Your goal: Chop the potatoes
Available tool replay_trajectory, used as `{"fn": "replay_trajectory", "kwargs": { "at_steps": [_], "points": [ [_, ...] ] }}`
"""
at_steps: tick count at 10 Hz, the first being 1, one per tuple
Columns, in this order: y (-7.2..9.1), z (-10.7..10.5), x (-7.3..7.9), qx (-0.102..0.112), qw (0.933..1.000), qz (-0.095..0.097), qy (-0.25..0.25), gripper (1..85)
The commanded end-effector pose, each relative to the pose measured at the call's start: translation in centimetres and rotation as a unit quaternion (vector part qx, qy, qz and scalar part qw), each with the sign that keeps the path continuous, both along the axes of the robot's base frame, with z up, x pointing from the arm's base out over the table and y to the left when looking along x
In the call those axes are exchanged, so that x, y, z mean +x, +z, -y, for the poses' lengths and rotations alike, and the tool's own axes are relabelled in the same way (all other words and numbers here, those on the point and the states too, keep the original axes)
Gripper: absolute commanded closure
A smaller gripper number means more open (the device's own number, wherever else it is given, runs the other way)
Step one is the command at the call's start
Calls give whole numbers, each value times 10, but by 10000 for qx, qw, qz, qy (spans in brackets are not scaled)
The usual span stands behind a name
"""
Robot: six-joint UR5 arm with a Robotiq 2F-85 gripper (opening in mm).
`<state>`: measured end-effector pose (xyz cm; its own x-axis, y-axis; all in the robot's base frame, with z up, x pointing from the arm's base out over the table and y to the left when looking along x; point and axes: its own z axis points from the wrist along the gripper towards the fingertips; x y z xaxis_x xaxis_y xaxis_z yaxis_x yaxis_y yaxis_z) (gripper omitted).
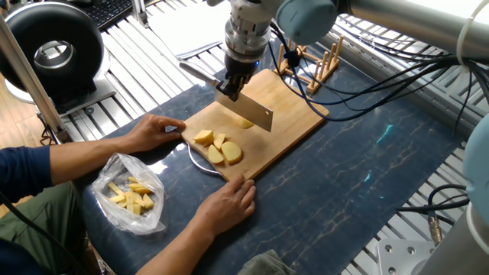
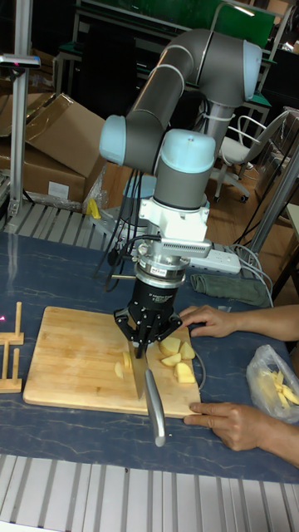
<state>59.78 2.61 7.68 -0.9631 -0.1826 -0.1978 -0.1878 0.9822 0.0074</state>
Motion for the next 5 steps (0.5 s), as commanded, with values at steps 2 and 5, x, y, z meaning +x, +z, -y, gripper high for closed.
{"fn": "replay_trajectory", "kwargs": {
  "at_steps": [2, 5],
  "points": [
    [0, -1, 1, 61, 10000, 23, -31, 847],
    [-2, -2, 2, 86, 9999, 38, -39, 847]
  ]
}}
